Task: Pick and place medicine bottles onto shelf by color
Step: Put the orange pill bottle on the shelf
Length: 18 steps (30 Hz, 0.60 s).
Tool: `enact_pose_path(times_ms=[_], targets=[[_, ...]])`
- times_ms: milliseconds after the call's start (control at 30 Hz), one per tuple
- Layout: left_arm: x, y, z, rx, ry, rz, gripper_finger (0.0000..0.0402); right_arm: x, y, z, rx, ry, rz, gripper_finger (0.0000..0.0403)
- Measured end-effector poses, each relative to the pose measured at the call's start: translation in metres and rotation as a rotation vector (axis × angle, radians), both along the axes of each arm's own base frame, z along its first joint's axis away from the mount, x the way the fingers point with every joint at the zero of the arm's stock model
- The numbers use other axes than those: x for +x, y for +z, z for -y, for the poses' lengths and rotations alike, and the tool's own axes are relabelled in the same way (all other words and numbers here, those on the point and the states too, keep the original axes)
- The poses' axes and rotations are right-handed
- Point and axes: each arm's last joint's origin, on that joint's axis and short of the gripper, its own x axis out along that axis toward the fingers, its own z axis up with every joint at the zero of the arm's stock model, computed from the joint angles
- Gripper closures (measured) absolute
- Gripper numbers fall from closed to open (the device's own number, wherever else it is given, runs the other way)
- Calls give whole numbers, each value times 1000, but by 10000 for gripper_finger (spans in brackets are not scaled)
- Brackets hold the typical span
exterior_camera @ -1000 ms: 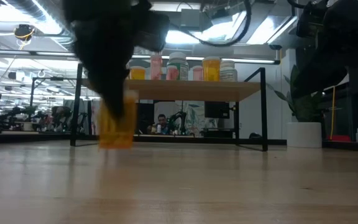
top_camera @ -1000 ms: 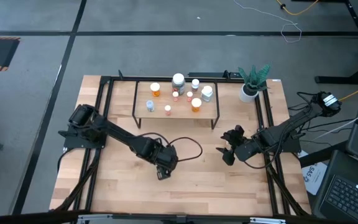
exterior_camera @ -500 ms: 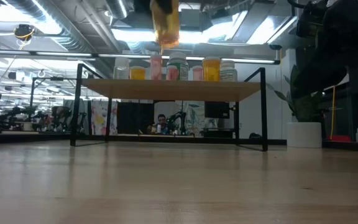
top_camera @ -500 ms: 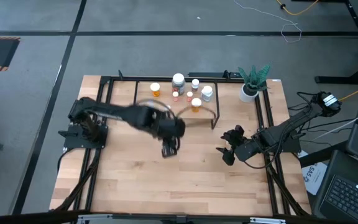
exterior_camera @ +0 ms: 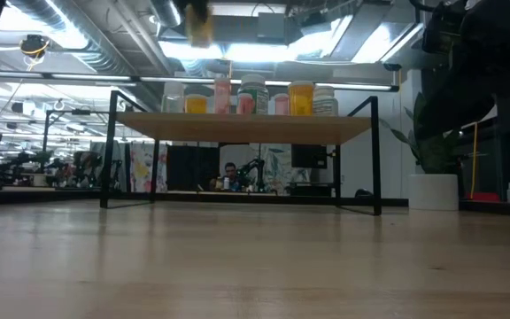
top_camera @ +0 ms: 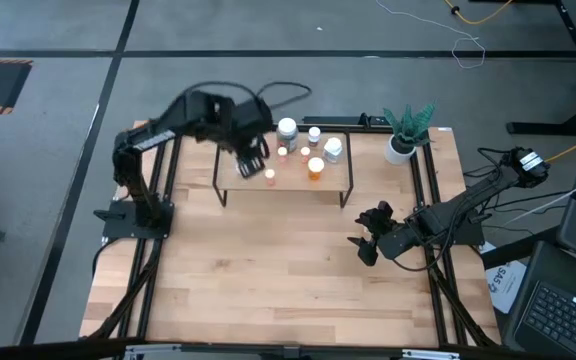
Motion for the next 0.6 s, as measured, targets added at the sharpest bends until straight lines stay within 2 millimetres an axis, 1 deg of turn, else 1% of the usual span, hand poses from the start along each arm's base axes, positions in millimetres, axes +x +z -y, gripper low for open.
enact_pose_path(times_ms=[33,133,233,333,433,600], targets=[[-4,-1,-9,2,28,-22,216,0,0,0,0,0,0,105],[-12,1,-37,-18,84,-5,216,0,0,0,1,0,1,105],[-26,3,-61,-26,150,-1,216,0,0,0,16,-14,5,105],[-33,1,-81,-57,189,0,216,0,0,0,20,-19,4,105],[-39,1,-91,-102,184,15,216,0,0,0,28,-27,7,105],[-43,1,-98,-112,160,11,216,0,0,0,36,-35,10,105]])
